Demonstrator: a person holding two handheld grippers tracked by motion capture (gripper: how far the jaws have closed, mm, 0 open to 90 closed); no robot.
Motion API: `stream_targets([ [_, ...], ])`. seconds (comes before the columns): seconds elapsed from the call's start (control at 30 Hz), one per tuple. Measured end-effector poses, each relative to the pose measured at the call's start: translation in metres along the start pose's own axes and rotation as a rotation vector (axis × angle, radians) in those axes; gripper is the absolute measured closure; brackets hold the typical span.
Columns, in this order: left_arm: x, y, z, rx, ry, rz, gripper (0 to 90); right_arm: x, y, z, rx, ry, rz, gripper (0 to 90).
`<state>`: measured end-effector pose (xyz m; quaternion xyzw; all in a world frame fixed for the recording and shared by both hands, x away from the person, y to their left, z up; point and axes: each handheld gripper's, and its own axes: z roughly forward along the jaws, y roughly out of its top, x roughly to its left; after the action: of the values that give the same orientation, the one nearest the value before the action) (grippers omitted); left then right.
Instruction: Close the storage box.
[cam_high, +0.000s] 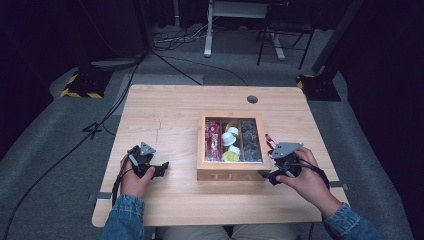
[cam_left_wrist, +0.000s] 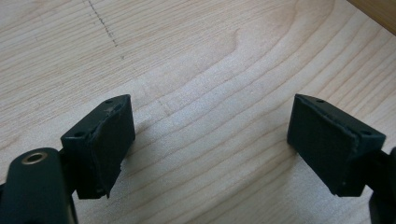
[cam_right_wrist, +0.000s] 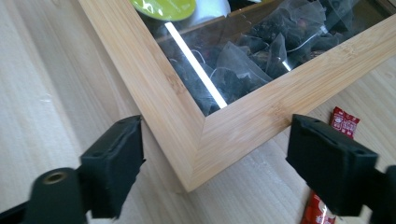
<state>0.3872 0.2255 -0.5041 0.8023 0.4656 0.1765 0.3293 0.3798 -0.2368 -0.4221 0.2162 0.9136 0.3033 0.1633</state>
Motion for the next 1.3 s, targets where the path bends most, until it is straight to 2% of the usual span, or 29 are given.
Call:
stream_targets([
  [0.13, 0.0, 0.0, 0.0, 0.0, 0.0, 0.0, 15.5, -0.001, 0.0, -0.006, -0.018, 0.021, 0.028, 23.6],
  [0.23, 0.0, 0.0, -0.001, 0.003, 0.001, 0.002, 15.6, -0.005, 0.001, -0.014, -0.064, 0.042, 0.063, 23.7],
  [0.33, 0.0, -0.001, -0.001, 0.002, 0.002, 0.002, 15.6, -0.009, 0.003, -0.022, -0.095, 0.034, 0.081, 23.7],
  [0.43, 0.0, -0.001, -0.001, 0.004, -0.001, 0.004, 15.6, -0.019, 0.002, -0.033, -0.139, 0.02, 0.125, 23.9],
  [0.67, 0.0, -0.003, -0.002, 0.001, -0.008, 0.004, 15.6, -0.037, -0.003, -0.047, -0.179, -0.009, 0.188, 24.0],
  [0.73, 0.001, -0.003, -0.003, 0.0, -0.013, 0.01, 15.6, -0.049, -0.007, -0.055, -0.191, -0.019, 0.225, 24.0],
  [0.83, 0.001, -0.003, -0.003, -0.001, -0.017, 0.014, 15.6, -0.059, -0.012, -0.06, -0.194, -0.025, 0.254, 24.0],
  [1.03, 0.004, -0.003, -0.003, 0.0, -0.033, 0.032, 15.6, -0.075, -0.024, -0.067, -0.176, -0.055, 0.281, 24.4],
  [1.2, 0.005, -0.004, -0.004, 0.002, -0.039, 0.039, 15.6, -0.087, -0.037, -0.068, -0.169, -0.078, 0.322, 24.4],
  [1.3, 0.005, -0.004, -0.004, 0.002, -0.039, 0.04, 15.6, -0.094, -0.045, -0.066, -0.142, -0.097, 0.328, 26.6],
])
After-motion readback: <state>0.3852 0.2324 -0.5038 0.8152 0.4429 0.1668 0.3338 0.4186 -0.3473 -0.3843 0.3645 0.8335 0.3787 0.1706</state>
